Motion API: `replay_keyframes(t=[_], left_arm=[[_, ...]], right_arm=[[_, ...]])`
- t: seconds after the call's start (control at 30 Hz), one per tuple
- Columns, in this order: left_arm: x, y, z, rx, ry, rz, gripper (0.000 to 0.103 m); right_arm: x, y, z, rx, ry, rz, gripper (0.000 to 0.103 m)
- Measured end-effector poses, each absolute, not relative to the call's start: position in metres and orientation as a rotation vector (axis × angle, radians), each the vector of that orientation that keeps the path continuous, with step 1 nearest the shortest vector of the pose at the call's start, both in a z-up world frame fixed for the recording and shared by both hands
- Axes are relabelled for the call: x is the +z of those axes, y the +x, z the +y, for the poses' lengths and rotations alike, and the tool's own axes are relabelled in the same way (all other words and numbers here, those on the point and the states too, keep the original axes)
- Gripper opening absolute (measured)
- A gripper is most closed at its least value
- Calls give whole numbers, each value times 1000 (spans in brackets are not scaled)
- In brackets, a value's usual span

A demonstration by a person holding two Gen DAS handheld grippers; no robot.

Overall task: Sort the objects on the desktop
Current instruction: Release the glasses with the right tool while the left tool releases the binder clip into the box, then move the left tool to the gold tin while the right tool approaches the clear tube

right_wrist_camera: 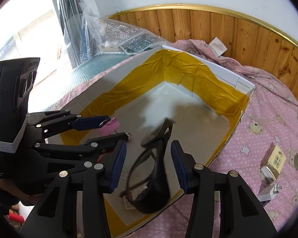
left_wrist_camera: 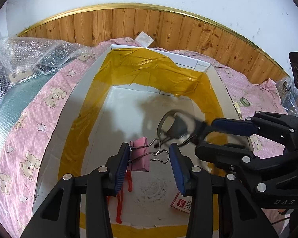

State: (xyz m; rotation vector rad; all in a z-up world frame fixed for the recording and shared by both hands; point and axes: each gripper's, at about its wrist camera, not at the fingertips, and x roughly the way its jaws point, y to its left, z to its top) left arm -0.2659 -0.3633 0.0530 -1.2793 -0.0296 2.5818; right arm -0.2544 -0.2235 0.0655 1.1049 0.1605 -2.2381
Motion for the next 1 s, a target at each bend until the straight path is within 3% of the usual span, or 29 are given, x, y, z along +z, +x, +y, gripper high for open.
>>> replay_keyframes(t=[0.17,1.0], left_arm=[[57,-263,-369,2585,-1285,-76,68],[87,-207,-353,2559,-1276,7,68]], right_arm=[[70,-249,-219,-2240,1093,150,57],[88,-198,-188,-2200,1069,128,58]])
